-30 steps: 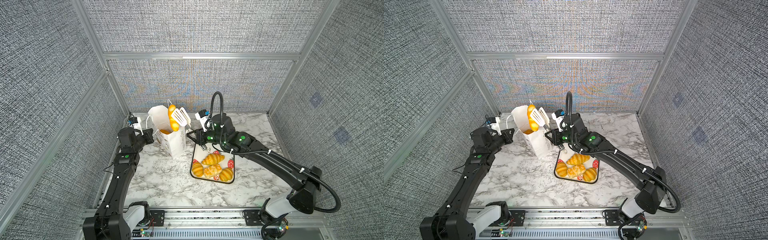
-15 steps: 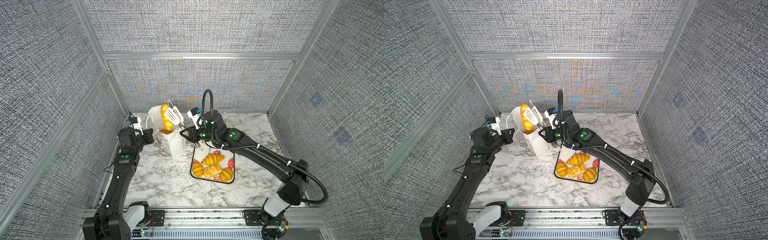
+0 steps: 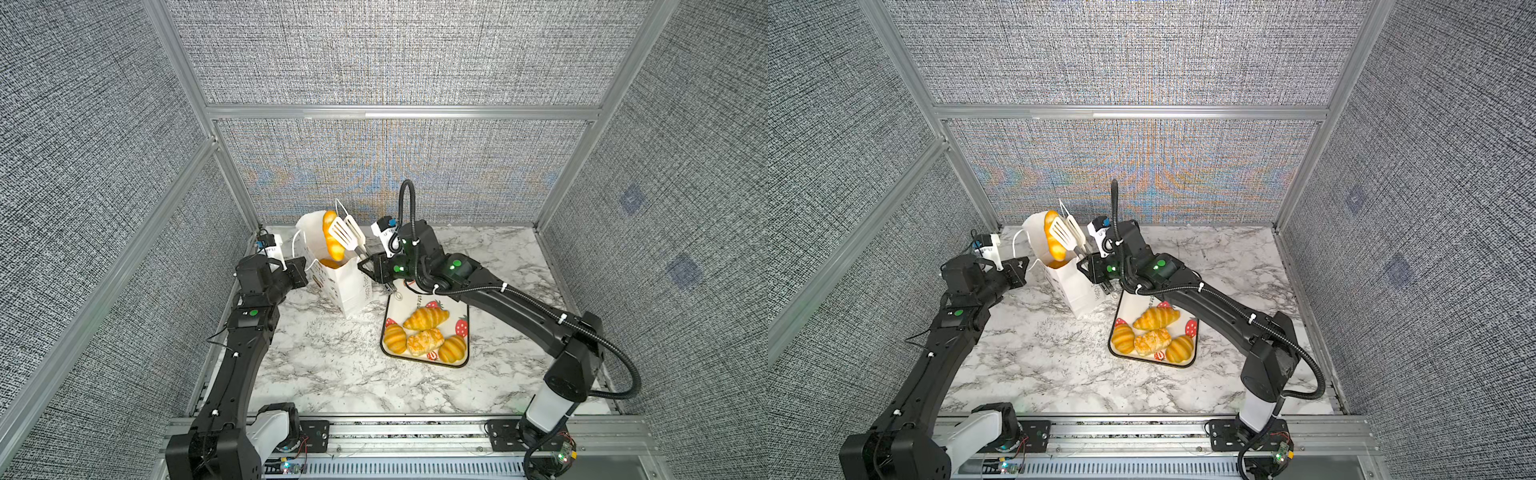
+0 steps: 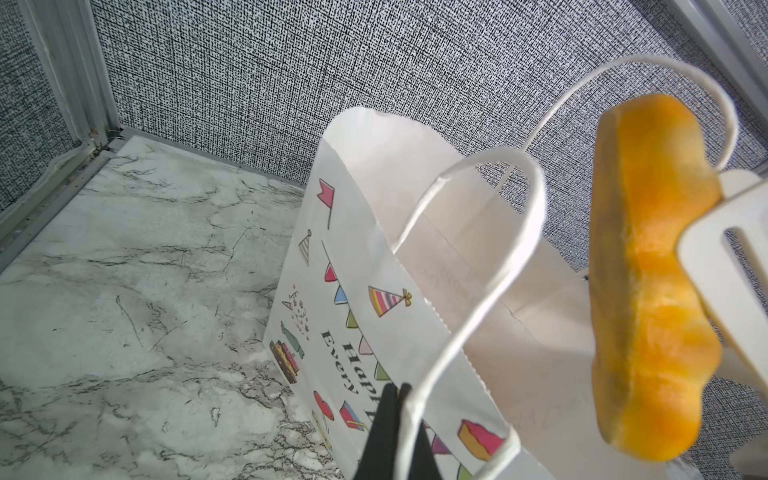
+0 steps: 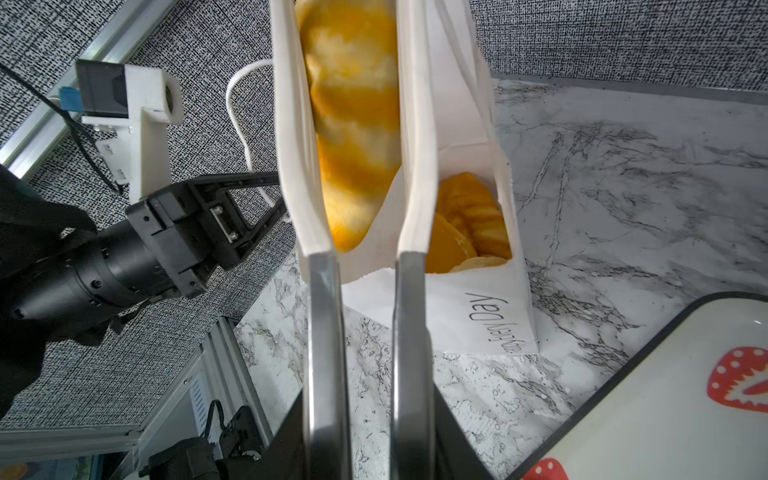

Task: Place the fake bread into the paper bag
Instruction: 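Lower the clamped striped roll with the right tongs into the bag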

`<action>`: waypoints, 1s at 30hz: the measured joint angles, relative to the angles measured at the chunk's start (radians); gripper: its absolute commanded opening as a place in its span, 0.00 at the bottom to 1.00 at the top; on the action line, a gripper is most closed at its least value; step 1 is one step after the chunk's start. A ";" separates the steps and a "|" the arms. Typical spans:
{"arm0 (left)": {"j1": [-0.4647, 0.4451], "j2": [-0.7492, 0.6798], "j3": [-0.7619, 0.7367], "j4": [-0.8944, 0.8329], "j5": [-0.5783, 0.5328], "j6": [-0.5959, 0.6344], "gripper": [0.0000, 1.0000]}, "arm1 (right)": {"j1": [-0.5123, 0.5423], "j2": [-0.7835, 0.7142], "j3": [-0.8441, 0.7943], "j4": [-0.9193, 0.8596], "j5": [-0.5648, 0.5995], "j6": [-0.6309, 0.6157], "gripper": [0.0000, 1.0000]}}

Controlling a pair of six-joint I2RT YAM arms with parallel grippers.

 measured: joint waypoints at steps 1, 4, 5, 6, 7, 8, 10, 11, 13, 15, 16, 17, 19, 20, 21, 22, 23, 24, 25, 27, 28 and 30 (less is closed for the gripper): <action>0.000 0.000 0.000 0.000 0.000 0.000 0.00 | -0.001 0.000 -0.003 0.000 0.000 0.000 0.33; 0.000 0.000 0.000 0.000 0.000 0.000 0.00 | -0.004 0.000 -0.017 -0.001 0.001 0.005 0.34; 0.000 0.000 0.000 0.000 0.000 0.000 0.00 | -0.004 0.000 -0.022 -0.003 0.004 0.006 0.34; 0.000 0.000 0.000 0.000 0.000 0.000 0.00 | -0.004 -0.001 -0.027 -0.003 0.007 0.007 0.34; 0.000 0.000 0.000 0.000 0.000 0.000 0.00 | -0.004 -0.003 -0.031 -0.004 0.007 0.007 0.34; 0.000 0.000 0.000 0.000 0.000 0.000 0.00 | -0.004 -0.005 -0.036 -0.006 0.007 0.007 0.34; 0.000 0.000 0.000 0.000 0.000 0.000 0.00 | -0.004 -0.009 -0.042 -0.010 0.007 0.008 0.34; 0.000 0.000 0.000 0.000 0.000 0.000 0.00 | -0.005 -0.010 -0.045 -0.010 0.008 0.008 0.34; 0.000 0.000 0.000 0.000 0.000 0.000 0.00 | -0.005 -0.013 -0.052 -0.010 0.007 0.011 0.35; 0.000 0.000 0.000 0.000 0.000 0.000 0.00 | -0.005 -0.014 -0.058 -0.011 0.007 0.011 0.36; 0.000 0.000 0.000 0.000 0.000 0.000 0.00 | -0.005 -0.014 -0.060 -0.011 0.007 0.011 0.37; 0.000 0.000 0.000 0.000 0.000 0.000 0.00 | -0.005 -0.014 -0.061 -0.011 0.007 0.011 0.37; 0.000 0.000 0.000 0.000 0.000 0.000 0.00 | -0.005 -0.014 -0.063 -0.010 0.007 0.011 0.39; 0.000 0.000 0.000 0.000 0.000 0.000 0.00 | -0.005 -0.014 -0.063 -0.010 0.007 0.011 0.39; 0.000 0.000 0.000 0.000 0.000 0.000 0.00 | -0.005 -0.014 -0.064 -0.010 0.007 0.011 0.40; 0.000 0.000 0.000 0.000 0.000 0.000 0.00 | -0.005 -0.014 -0.064 -0.010 0.007 0.014 0.41; 0.000 0.000 0.000 0.000 0.000 0.000 0.00 | -0.005 -0.015 -0.064 -0.010 0.007 0.014 0.41; 0.000 0.000 0.000 0.000 0.000 0.000 0.00 | -0.005 -0.016 -0.064 -0.011 0.007 0.014 0.42; 0.000 0.000 0.000 0.000 0.000 0.000 0.00 | -0.005 -0.017 -0.064 -0.010 0.007 0.014 0.43; 0.000 0.000 0.000 0.000 0.000 0.000 0.00 | -0.005 -0.019 -0.065 -0.011 0.007 0.014 0.43; 0.000 0.000 0.000 0.000 0.000 0.000 0.00 | -0.005 -0.021 -0.065 -0.011 0.007 0.014 0.44; 0.000 0.000 0.000 0.000 0.000 0.000 0.00 | -0.005 -0.023 -0.065 -0.012 0.007 0.014 0.44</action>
